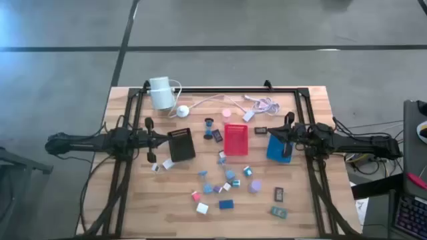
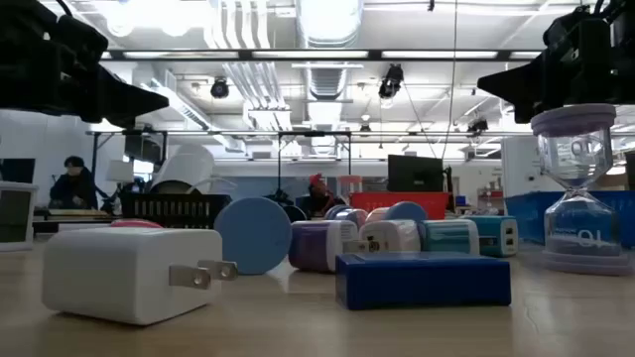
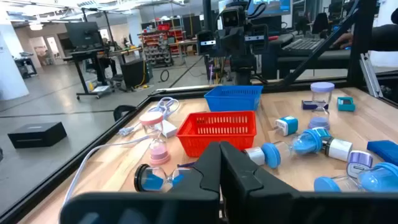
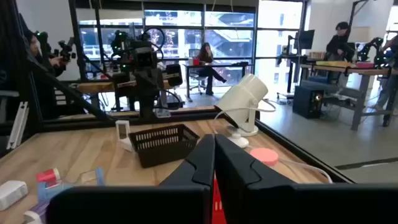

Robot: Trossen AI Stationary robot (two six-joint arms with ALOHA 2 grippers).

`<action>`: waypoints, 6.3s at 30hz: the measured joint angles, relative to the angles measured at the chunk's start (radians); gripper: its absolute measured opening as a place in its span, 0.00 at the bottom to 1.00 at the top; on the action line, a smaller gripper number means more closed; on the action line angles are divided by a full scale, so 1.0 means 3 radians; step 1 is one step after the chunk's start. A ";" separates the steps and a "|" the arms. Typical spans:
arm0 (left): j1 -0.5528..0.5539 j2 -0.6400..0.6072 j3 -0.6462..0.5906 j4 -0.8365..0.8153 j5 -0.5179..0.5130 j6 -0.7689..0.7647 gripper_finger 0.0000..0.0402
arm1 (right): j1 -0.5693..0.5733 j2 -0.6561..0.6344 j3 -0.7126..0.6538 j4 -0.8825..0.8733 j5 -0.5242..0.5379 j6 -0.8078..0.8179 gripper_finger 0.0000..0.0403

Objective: Pick & Place Office items

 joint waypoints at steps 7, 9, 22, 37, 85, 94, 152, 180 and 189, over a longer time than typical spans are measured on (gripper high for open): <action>0.0000 0.0000 0.0000 0.0000 0.0000 0.0000 0.01 | 0.0000 0.0001 0.0000 -0.0009 0.0002 0.0008 0.02; 0.0000 0.0000 0.0000 0.0000 0.0000 0.0000 0.01 | 0.0000 0.0001 0.0000 -0.0009 0.0002 0.0008 0.02; 0.0000 0.0000 0.0000 0.0022 -0.0004 0.0238 0.01 | 0.0000 0.0001 0.0000 -0.0007 0.0012 -0.0027 0.02; 0.0000 0.0000 0.0000 0.0017 -0.0118 -0.0075 0.01 | 0.0031 0.0382 0.0543 -0.0390 0.0041 0.0209 0.02; 0.0000 0.0003 0.0000 -0.0111 -0.0226 -0.0811 0.01 | 0.2203 0.4845 0.5025 -0.4863 -0.0025 0.1887 0.77; -0.0001 0.0005 0.0000 -0.0123 -0.0225 -0.0810 0.01 | 0.2234 0.5139 0.5021 -0.4858 -0.0024 0.1918 0.82; -0.0001 0.0163 0.0000 -0.0144 -0.0236 -0.0799 0.01 | 0.1980 0.3666 0.3951 -0.3696 0.0396 0.1554 0.48; -0.0001 0.0285 0.0000 -0.0144 -0.0233 -0.0807 0.01 | 0.1933 0.0676 0.0830 -0.1154 0.0948 0.1356 0.48; 0.0000 0.0290 0.0000 -0.0144 -0.0233 -0.0799 0.01 | 0.1923 0.0492 0.0483 -0.0889 0.0974 0.1389 0.48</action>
